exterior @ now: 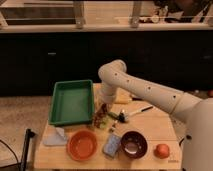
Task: Place grapes in plastic cup
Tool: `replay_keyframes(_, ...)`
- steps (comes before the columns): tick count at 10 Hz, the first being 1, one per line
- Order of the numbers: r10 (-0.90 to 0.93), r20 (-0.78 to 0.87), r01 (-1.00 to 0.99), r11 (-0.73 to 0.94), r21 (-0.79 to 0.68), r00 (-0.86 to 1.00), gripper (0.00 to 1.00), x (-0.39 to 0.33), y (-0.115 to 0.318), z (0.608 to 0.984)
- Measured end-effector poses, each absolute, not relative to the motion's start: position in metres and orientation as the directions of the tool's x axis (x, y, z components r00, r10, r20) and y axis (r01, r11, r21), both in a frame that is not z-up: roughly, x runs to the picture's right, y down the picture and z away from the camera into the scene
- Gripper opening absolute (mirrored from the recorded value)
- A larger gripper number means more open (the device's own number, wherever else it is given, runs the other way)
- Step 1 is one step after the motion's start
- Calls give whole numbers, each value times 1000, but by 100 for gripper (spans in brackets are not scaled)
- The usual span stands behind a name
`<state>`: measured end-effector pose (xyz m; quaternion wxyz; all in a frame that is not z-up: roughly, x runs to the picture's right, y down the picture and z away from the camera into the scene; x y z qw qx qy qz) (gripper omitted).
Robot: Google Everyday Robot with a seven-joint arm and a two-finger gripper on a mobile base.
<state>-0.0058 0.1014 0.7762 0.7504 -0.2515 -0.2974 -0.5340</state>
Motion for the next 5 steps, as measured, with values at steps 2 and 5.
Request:
replay_keyframes(2,-644,724,953,298,-62,248,80,-7,103,779)
replay_keyframes(5,-636,731,953,295,-65,247,80,-5,104,780)
